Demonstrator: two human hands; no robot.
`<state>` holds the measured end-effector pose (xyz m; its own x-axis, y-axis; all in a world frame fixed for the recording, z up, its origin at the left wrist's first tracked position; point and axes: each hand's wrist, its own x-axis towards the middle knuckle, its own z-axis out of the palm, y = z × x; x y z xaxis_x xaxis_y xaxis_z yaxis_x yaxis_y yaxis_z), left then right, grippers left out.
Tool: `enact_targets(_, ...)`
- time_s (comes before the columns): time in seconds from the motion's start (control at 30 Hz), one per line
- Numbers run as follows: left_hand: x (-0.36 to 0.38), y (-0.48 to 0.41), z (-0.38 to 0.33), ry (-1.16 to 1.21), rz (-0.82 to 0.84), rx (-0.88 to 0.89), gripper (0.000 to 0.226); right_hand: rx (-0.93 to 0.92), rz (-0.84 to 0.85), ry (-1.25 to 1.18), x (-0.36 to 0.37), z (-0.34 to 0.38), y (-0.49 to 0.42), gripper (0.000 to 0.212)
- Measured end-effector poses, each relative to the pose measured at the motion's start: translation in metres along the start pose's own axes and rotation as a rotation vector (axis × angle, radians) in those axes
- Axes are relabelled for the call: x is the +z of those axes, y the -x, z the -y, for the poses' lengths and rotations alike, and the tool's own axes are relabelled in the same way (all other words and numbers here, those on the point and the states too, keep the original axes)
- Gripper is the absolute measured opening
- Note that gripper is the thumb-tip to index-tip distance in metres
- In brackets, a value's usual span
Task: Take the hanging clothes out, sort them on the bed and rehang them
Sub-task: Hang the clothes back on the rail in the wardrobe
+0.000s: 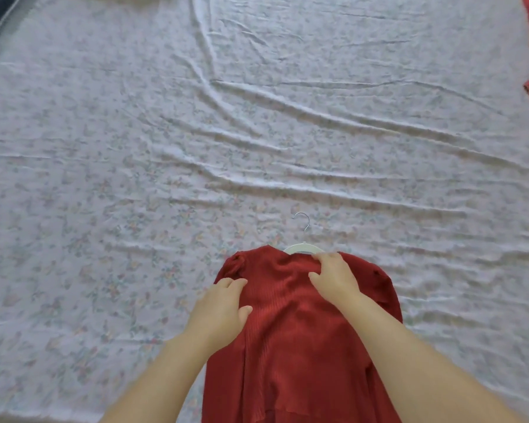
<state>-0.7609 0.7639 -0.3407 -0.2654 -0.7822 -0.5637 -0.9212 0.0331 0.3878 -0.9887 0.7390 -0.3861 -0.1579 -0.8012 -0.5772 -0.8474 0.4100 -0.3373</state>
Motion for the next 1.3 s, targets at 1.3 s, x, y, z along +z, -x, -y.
enact_targets(1.3,-0.081,0.196,-0.034,0.591,-0.519,0.206,0.027,-0.517,-0.427,-0.265,-0.076,0.122,0.274,0.034)
